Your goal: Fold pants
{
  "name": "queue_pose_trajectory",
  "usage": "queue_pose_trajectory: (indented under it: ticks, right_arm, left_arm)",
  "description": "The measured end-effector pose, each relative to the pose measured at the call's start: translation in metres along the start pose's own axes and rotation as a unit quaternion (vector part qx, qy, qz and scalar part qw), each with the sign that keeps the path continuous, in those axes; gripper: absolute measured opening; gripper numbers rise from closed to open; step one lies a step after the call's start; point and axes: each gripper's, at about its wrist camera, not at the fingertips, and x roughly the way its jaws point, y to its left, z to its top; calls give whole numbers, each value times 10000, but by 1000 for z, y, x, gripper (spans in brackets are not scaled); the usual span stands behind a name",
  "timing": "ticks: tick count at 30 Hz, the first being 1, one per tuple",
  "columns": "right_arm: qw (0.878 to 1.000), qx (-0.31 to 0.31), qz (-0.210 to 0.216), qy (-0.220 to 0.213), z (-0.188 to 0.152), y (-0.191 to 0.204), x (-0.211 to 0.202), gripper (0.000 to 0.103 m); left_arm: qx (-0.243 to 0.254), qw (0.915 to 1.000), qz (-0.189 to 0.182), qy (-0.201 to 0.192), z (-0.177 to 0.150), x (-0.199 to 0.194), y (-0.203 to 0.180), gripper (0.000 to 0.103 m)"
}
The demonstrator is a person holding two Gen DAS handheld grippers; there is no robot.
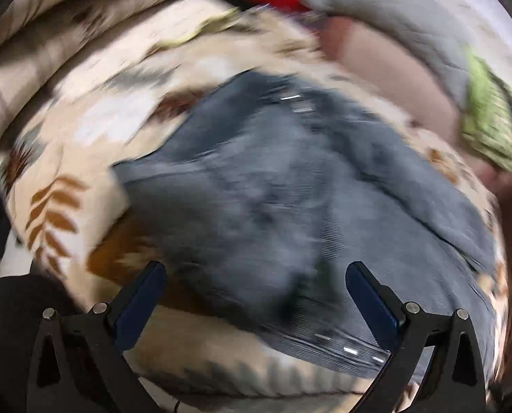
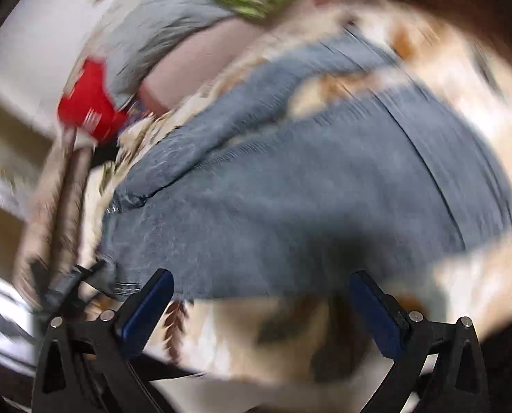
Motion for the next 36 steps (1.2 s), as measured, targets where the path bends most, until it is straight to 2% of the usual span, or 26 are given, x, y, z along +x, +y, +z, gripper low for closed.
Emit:
queue_pose_trajectory:
  ticks: [2, 6, 7, 9, 12, 13, 14, 15, 16, 17, 18, 19, 21, 22, 24, 25, 27, 29, 30, 31, 32, 33, 34, 35, 36]
  right_arm:
    - [9976, 676, -100, 63, 0, -29, -9, 103]
    - [9792, 1992, -151, -361, 8, -91, -30, 103]
    - [9746, 2203, 55, -407, 11, -103, -30, 103]
    - [9642, 2594, 314, -445, 13, -115, -31, 103]
    - [9635, 2592, 276, -611, 22, -116, -34, 103]
    - [9628, 2595, 249, -705, 22, -115, -37, 98]
    - [9656, 2488, 115, -749, 24, -111, -39, 87]
    - [9679, 2400, -36, -750, 27, -110, -39, 79]
    - [9684, 2369, -154, -758, 29, -112, -39, 60]
    - [9692, 2330, -277, -744, 32, -115, -39, 37]
    - [9712, 2243, -336, -724, 36, -118, -39, 27]
    - [9753, 2069, -420, -655, 42, -117, -37, 21]
    - [9819, 1660, -726, -556, 54, -109, -36, 18]
    - [9846, 1386, -885, -594, 56, -103, -39, 17]
    - [9864, 876, -1146, -786, 63, -84, -50, 17]
    - [9856, 648, -1276, -898, 67, -74, -56, 16]
    - [9809, 288, -1584, -1091, 70, -61, -64, 16]
    - [9740, 67, -1973, -1114, 71, -64, -60, 17]
    - [9731, 61, -2094, -954, 71, -70, -51, 21]
    - [9734, 105, -2186, -672, 69, -80, -41, 35]
    - [9709, 180, -2375, -236, 65, -91, -28, 42]
    - [9715, 158, -2346, -300, 65, -90, -30, 45]
    - [9712, 40, -2339, -450, 67, -83, -40, 68]
    - [9686, -84, -2409, -603, 68, -75, -49, 77]
    - [9638, -161, -2516, -867, 71, -68, -62, 77]
  left_arm:
    - [-384, 9982, -166, 437, 6, 18, 18, 103]
    - [-490, 9978, -191, 401, 4, 21, 23, 103]
    - [-480, 9980, -175, 386, 3, 22, 24, 103]
    - [-396, 9983, -185, 375, -2, 22, 22, 103]
    - [-394, 9980, -262, 424, -6, 21, 22, 103]
    - [-434, 9975, -311, 461, -6, 19, 22, 101]
    - [-580, 9968, -347, 432, -5, 17, 26, 94]
    - [-724, 9964, -281, 354, -2, 13, 34, 65]
    - [-832, 9958, -277, 275, 1, 10, 39, 25]
    - [-914, 9945, -408, 316, 5, 9, 45, 20]
    - [-902, 9940, -476, 392, 7, 11, 46, 19]
    - [-819, 9944, -495, 452, 9, 13, 46, 17]
    - [-782, 9947, -483, 462, 9, 13, 49, 16]
    - [-758, 9953, -465, 371, 8, 8, 49, 16]
    - [-605, 9976, -281, -172, 3, -20, 42, 15]
    - [-539, 9972, -203, -483, -4, -37, 39, 15]
    - [-415, 9957, -136, -814, -19, -58, 34, 16]
    - [-346, 9952, 16, -912, -35, -62, 32, 17]
    - [-286, 9972, 158, -678, -41, -50, 33, 18]
    - [-209, 9991, 312, -198, -45, -28, 36, 22]
    - [-273, 9989, 364, 134, -44, -9, 35, 23]
    - [-428, 9984, 294, 229, -43, -5, 43, 29]
    - [-529, 9982, 275, 121, -40, -10, 49, 35]
    - [-530, 9981, 305, 0, -37, -16, 50, 40]
    - [-487, 9978, 373, -239, -33, -27, 48, 46]
